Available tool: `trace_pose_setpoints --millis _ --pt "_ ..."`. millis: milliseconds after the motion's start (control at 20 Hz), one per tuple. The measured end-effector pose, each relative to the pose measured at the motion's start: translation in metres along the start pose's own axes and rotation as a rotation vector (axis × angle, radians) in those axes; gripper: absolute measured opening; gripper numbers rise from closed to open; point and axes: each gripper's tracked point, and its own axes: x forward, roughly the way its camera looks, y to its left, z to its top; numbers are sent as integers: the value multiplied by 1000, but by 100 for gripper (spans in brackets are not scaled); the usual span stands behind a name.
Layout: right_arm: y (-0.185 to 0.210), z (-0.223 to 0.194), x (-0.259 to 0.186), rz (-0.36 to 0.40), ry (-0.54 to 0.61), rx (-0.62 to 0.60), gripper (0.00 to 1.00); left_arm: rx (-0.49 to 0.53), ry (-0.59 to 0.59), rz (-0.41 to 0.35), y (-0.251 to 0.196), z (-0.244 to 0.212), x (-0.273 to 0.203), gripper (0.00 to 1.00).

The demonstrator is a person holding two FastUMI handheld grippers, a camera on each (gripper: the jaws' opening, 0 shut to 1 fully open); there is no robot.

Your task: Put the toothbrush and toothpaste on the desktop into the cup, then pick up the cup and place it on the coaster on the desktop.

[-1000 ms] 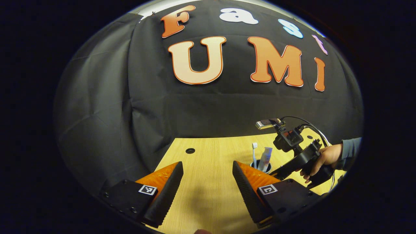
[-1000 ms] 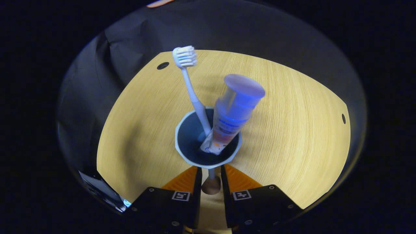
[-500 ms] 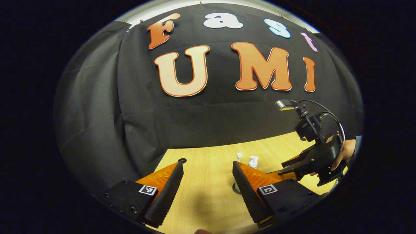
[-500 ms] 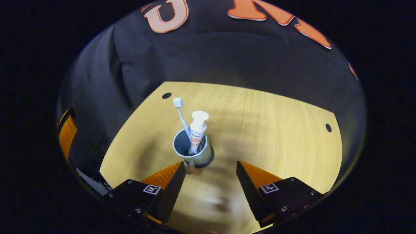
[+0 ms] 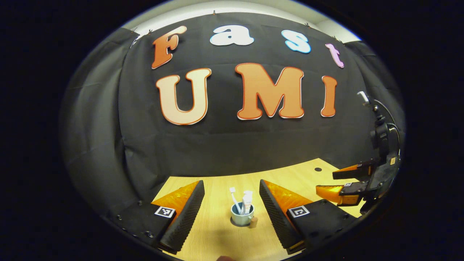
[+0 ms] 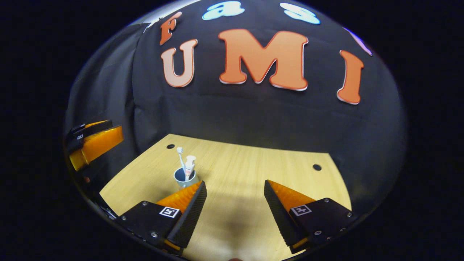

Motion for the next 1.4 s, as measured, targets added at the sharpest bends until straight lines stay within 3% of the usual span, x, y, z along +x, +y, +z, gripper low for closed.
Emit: trace_pose_setpoints --millis 450,700,950,1400 --pt "-37 48 -87 -55 -280 13 95 67 -267 -14 -59 70 -52 100" --pt "-36 40 -131 -34 -308 42 95 88 -320 20 -65 74 -70 100" --pt "-35 50 -144 -41 -359 11 95 75 -332 42 -65 71 -79 100" --pt "-37 51 -137 -31 -348 22 95 70 -346 49 -65 75 -77 98"
